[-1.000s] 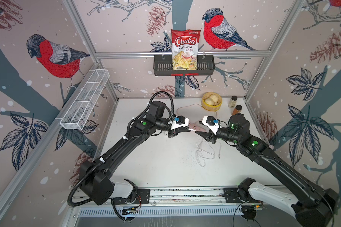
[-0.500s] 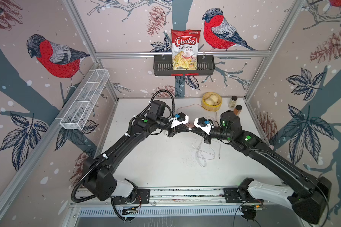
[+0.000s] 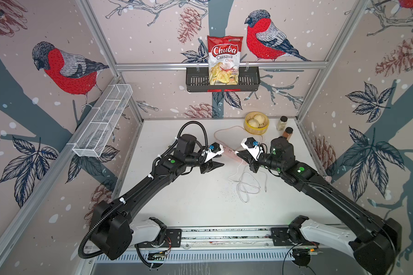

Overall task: Charge the electronic scale
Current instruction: Adjust the charging cable at the center of the board, then pick up the plug from the center of the board.

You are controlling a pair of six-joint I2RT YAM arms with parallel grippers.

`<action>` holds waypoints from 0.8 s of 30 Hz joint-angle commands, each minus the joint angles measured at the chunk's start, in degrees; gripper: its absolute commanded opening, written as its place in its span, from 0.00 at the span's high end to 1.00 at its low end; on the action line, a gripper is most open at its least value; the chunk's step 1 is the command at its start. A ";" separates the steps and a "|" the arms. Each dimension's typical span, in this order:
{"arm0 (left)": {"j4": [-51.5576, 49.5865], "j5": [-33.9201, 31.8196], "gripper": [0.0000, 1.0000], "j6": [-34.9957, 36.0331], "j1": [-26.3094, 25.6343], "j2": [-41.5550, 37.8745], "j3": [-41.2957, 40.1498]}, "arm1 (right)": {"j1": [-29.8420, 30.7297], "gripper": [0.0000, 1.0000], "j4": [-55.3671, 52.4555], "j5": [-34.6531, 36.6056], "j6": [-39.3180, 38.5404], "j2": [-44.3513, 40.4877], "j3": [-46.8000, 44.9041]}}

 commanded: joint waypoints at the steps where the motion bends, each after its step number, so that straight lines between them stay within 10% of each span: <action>1: 4.58 -17.74 0.50 -21.93 0.96 1.38 -2.18 | 0.07 1.00 3.84 6.37 5.18 0.64 -1.96; 9: -7.77 -30.22 0.54 -32.47 6.34 15.00 6.94 | 0.57 1.00 4.70 8.96 11.15 4.96 -1.88; 24: -12.48 -25.92 0.47 -41.25 7.82 30.69 13.60 | 3.85 1.00 8.83 7.99 14.36 3.70 -7.71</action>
